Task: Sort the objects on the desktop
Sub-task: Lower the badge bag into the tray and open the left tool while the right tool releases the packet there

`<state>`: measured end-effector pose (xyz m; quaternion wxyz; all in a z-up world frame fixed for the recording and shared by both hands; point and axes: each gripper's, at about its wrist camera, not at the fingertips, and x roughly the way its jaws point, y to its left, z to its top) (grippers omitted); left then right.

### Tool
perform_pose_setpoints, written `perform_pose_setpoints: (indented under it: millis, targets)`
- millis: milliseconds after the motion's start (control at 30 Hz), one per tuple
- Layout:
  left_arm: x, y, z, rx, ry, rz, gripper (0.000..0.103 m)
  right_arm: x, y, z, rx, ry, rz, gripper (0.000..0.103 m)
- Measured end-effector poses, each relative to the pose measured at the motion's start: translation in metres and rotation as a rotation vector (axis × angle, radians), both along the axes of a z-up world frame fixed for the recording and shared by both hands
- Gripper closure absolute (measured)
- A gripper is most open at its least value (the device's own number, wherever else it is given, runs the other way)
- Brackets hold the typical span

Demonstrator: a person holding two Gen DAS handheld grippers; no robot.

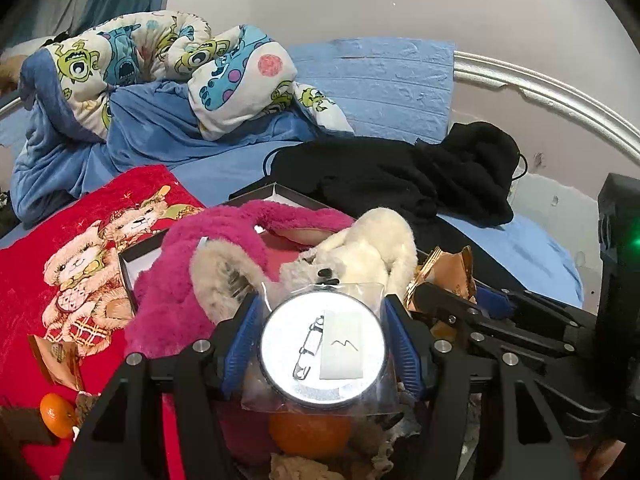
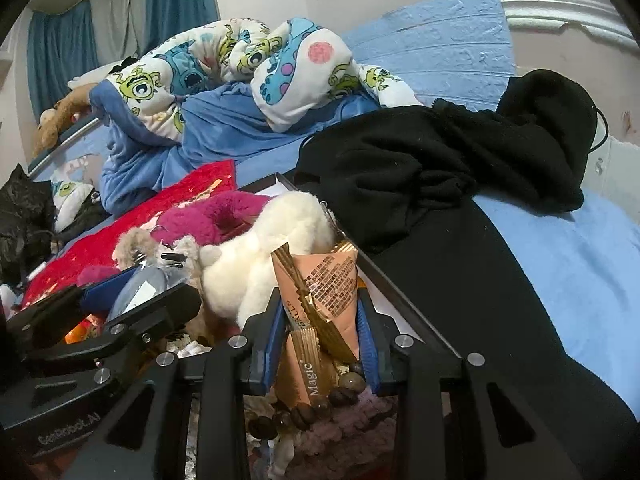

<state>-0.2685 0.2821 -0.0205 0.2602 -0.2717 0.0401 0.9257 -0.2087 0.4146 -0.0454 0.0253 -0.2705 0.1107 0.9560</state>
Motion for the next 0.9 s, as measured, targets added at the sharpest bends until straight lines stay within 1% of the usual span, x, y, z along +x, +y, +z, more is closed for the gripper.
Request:
perform_pose_setpoints:
  millis: [367, 667, 900]
  targets:
    - [0.005, -0.016, -0.009, 0.072, -0.06, -0.008, 0.04, 0.001, -0.003, 0.0, 0.018, -0.001, -0.001, 0.07]
    - [0.01, -0.015, -0.011, 0.047, -0.041, 0.001, 0.04, 0.001, -0.004, -0.001, 0.03, -0.002, -0.004, 0.07]
    - [0.008, -0.018, -0.011, 0.065, -0.062, -0.007, 0.04, 0.0, -0.004, -0.001, 0.034, -0.003, -0.006, 0.07]
